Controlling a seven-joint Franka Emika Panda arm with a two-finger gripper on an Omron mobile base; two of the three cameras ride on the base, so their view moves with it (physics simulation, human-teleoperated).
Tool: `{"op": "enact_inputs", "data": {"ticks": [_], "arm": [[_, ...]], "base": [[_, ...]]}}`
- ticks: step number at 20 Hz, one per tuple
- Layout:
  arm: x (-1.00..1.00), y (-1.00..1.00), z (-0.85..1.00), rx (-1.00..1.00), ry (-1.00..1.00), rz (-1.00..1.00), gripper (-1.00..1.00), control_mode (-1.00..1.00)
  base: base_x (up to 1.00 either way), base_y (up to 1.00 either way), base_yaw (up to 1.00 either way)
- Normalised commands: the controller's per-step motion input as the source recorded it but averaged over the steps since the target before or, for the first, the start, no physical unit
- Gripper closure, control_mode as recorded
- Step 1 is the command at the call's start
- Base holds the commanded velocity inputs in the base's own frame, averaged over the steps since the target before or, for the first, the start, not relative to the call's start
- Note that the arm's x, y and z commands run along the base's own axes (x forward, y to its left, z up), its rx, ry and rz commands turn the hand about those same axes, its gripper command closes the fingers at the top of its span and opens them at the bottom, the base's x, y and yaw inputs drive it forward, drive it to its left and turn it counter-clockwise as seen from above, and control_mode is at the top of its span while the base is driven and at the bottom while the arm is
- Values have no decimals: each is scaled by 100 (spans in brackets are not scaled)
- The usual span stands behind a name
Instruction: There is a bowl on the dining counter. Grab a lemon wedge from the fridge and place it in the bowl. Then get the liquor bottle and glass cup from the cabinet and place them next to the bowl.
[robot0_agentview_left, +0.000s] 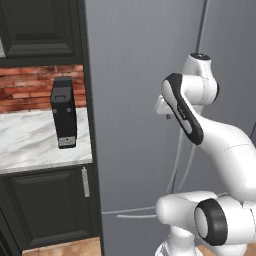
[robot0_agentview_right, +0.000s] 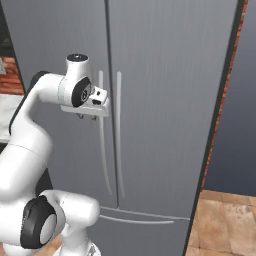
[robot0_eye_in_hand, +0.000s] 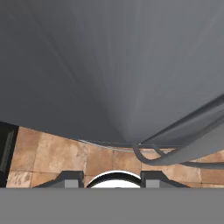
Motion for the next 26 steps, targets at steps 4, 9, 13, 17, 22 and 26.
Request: {"op": "enact_inputs", "data": {"ticks": [4,9,13,17,22,26], "arm": [[0,-2,-1,-1,0,0,-100,-100],[-7,-34,-17,0,0,0,-100,-100],[-32,-12,-49,-2,-8,-2,-100,-100],[-12,-4,-43,-5,-2,-5,-100,-100],[0,0,-8,-1,0,-2,-100,-100],[0,-3,-11,0,0,0,-100,-100]], "base": [[0,0,0],[0,0,0],[0,0,0],[0,0,0],[0,0,0],[0,0,0]]}}
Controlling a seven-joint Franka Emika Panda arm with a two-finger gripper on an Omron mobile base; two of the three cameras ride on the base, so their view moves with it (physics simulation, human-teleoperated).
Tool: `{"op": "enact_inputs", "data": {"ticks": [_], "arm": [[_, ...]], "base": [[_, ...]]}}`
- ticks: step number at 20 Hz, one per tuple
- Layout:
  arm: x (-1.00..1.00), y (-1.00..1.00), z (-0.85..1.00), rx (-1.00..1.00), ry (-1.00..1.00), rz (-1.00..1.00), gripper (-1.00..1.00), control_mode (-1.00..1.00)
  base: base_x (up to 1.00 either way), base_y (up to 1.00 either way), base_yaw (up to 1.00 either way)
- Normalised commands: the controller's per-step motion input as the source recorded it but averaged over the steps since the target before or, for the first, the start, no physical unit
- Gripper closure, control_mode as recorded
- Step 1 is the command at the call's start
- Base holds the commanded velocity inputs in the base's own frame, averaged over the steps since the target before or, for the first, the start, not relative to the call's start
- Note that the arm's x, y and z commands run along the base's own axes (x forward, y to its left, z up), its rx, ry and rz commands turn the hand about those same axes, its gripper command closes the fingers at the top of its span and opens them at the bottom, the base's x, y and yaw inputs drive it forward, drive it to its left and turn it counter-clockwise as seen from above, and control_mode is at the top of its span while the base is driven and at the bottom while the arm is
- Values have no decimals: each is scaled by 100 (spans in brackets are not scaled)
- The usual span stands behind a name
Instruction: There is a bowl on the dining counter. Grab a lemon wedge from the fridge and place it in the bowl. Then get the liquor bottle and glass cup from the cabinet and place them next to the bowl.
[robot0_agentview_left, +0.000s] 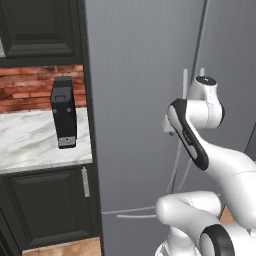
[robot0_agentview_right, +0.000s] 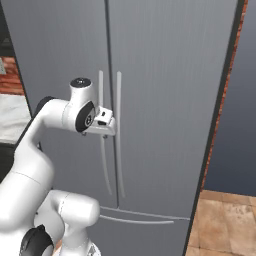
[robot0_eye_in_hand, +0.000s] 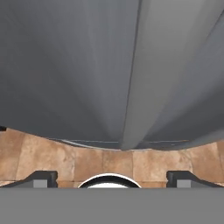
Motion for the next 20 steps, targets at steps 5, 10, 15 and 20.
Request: {"op": "enact_inputs", "data": {"ticks": [5,10,15,20], "arm": [[-4,-4,0,0,0,0,-100,100],[0,0,0,0,0,0,-100,100],[0,0,0,0,0,0,-100,100],[0,0,0,0,0,0,-100,100]], "base": [[-24,-26,0],[-27,-44,0],[-12,-35,0],[-49,-12,0]]}}
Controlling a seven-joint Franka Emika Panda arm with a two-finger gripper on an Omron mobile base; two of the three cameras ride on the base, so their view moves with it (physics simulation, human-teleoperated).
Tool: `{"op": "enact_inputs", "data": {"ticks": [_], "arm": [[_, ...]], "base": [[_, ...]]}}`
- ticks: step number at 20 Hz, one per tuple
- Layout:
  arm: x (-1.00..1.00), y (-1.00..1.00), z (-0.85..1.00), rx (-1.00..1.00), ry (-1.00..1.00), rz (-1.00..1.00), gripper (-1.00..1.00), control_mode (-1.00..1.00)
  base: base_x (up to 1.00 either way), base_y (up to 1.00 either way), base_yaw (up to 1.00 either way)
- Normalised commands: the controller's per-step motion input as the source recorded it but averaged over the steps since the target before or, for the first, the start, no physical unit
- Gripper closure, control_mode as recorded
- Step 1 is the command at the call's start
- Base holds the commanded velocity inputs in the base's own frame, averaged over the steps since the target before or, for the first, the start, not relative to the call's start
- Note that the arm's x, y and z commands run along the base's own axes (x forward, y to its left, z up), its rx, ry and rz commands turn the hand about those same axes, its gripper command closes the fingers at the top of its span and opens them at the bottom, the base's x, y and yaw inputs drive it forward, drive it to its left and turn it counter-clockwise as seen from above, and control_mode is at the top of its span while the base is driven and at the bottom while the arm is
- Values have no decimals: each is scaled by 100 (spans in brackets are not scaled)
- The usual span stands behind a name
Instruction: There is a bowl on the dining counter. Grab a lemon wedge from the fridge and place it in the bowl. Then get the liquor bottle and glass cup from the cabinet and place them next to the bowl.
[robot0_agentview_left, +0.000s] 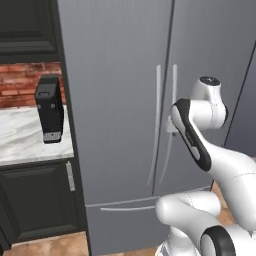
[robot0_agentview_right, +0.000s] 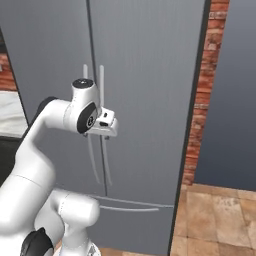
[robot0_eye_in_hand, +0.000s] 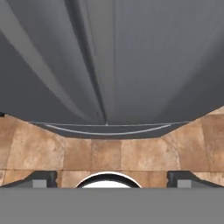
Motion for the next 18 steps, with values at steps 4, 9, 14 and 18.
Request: {"op": "enact_inputs", "data": {"ticks": [4,9,14,18], "arm": [[0,0,0,0,0,0,-100,100],[0,0,0,0,0,0,-100,100],[19,0,0,3,-6,0,-100,-100],[71,11,0,6,-12,4,-100,-100]], "base": [[-57,0,0],[-18,0,0],[0,0,0],[0,0,0]]}}
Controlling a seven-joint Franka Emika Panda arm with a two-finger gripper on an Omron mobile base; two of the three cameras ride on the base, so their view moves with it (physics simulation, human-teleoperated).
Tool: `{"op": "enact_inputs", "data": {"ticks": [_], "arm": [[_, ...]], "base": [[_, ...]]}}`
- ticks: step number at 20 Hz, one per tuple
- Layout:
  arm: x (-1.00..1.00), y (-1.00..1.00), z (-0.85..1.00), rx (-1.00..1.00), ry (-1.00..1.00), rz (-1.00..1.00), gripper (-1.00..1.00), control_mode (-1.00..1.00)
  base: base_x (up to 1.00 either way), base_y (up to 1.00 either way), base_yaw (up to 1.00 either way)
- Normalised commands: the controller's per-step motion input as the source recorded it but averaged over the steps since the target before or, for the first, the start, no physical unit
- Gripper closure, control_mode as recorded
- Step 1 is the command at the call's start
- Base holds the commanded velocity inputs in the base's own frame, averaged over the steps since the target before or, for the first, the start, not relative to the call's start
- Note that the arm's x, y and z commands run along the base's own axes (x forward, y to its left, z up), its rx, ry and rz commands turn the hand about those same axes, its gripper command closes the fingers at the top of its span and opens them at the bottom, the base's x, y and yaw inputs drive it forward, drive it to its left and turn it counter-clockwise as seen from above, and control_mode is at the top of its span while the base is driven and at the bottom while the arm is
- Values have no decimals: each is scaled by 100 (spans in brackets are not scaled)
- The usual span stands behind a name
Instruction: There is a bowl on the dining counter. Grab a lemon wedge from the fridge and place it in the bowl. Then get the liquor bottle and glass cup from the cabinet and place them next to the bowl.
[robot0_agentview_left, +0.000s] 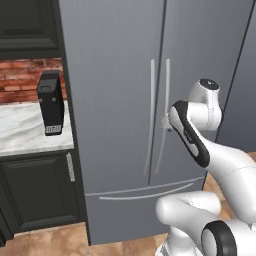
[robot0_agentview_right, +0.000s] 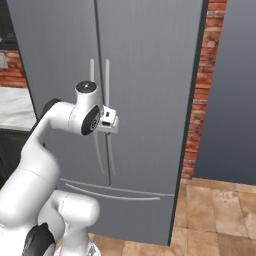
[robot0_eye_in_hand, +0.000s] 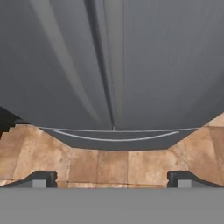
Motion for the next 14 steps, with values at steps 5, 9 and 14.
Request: {"op": "enact_inputs", "data": {"ticks": [5,9,14], "arm": [[82,16,0,5,-8,0,-100,-100],[64,-2,0,5,-4,0,-100,-100],[16,-22,-2,2,-13,0,-100,-100]], "base": [[0,0,0],[0,0,0],[0,0,0]]}}
